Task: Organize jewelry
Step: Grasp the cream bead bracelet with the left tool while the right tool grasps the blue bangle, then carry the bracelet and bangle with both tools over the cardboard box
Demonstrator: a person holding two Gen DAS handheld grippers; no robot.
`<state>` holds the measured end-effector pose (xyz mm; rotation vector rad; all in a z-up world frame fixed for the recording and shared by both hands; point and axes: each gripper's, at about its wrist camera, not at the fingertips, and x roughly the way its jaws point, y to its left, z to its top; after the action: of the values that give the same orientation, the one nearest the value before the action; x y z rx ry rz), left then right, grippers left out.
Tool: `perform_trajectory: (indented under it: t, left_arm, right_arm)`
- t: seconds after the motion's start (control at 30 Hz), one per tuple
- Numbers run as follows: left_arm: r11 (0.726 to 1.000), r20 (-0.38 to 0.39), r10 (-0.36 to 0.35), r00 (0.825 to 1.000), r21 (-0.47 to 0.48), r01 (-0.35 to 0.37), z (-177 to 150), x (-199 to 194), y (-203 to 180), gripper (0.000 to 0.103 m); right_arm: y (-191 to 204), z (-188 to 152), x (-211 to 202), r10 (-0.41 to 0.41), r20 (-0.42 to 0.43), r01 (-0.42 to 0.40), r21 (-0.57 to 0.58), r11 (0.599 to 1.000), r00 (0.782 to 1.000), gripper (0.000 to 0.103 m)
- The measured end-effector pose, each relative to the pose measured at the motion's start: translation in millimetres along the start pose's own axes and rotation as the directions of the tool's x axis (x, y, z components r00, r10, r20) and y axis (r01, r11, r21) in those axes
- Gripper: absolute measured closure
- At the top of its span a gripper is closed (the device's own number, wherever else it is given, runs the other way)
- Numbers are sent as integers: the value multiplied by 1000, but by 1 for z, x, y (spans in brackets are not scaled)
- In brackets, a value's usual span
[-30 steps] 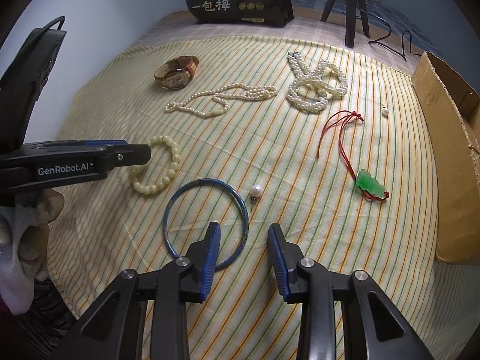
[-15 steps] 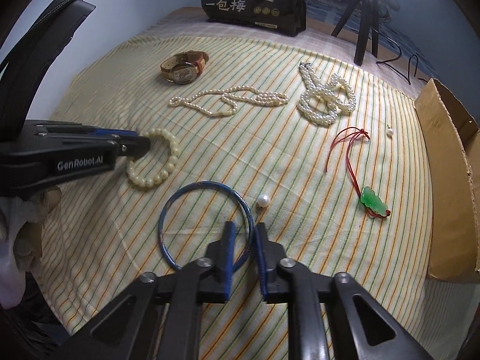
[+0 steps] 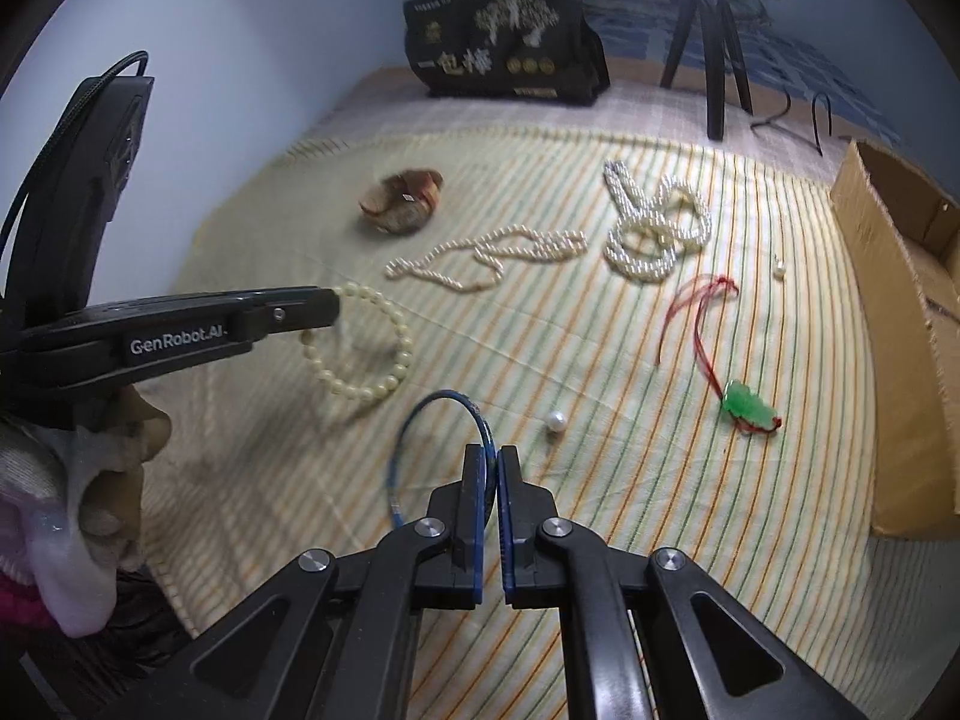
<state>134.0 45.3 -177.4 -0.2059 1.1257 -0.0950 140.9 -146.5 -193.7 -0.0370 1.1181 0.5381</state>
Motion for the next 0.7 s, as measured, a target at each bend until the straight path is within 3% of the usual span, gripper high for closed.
perform_trajectory:
  t: [0.37,0.7]
  left_arm:
    - [998,64,-62,996,9,62,11,-19,-25,98]
    - [991,107,-122,987,69,115,19,-34,-65,98]
  right_arm:
    - [-7,5,-39,-42,97,43,-1,999,994,102]
    - [-46,7,-86,-109,185,99,60,993,977,102]
